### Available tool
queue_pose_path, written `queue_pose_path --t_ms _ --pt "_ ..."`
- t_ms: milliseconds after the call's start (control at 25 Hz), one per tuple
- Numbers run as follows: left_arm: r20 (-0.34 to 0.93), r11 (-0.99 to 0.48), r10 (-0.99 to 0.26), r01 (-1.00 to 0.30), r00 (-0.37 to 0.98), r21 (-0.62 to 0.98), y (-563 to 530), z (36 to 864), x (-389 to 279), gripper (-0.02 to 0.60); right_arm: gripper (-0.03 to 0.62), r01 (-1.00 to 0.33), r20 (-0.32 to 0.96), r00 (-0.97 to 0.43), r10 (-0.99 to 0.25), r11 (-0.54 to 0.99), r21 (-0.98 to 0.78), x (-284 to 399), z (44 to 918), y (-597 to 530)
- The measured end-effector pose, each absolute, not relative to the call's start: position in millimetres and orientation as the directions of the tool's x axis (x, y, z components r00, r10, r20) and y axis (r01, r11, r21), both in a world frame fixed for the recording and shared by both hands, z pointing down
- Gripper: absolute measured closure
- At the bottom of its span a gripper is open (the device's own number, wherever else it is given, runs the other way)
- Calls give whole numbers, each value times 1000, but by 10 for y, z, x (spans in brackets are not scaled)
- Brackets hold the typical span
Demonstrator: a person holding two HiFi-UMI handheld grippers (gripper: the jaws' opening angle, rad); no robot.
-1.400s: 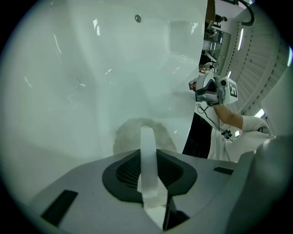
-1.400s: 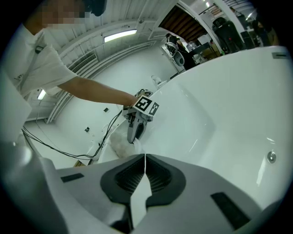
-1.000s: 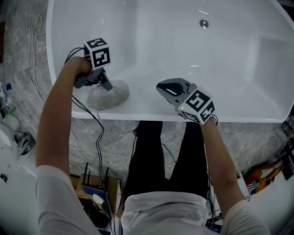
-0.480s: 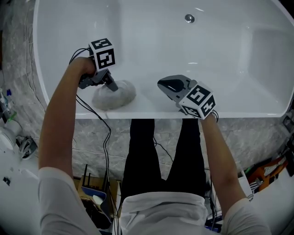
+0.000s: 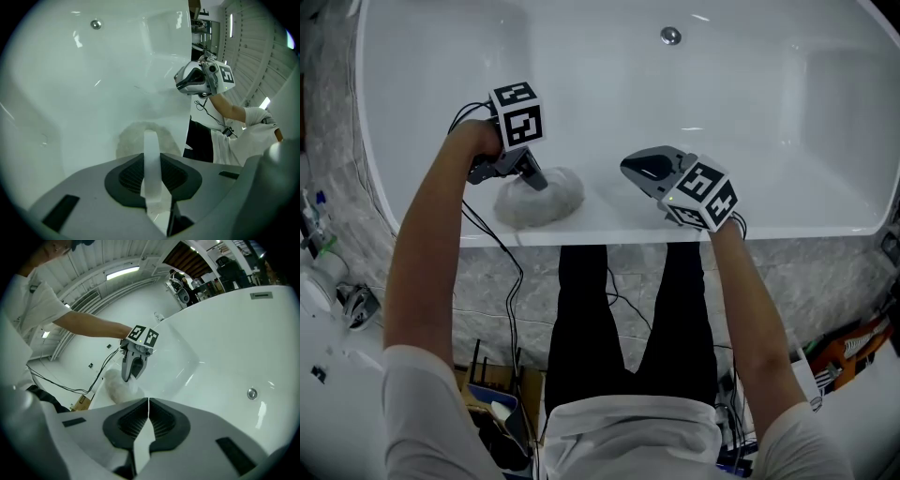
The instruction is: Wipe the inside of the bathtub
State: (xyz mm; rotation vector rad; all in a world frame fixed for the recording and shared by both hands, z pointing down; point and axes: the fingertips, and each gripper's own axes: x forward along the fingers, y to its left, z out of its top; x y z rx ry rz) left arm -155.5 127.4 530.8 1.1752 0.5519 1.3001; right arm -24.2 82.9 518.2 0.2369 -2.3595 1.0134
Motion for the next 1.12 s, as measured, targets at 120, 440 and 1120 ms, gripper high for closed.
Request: queue_pose_path --t_ms 120,440,1120 --pt "280 -155 927 -425 248 892 1281 5307 -1472 494 572 -367 555 -830 54 695 -618 -209 5184 808" --pt "292 -196 925 -350 245 916 1276 5309 -1086 495 572 -390 557 -830 27 686 -614 56 5206 751" --pt "245 -163 940 -317 238 934 1274 5193 -274 495 572 -432 584 -812 -11 684 -587 879 5160 693"
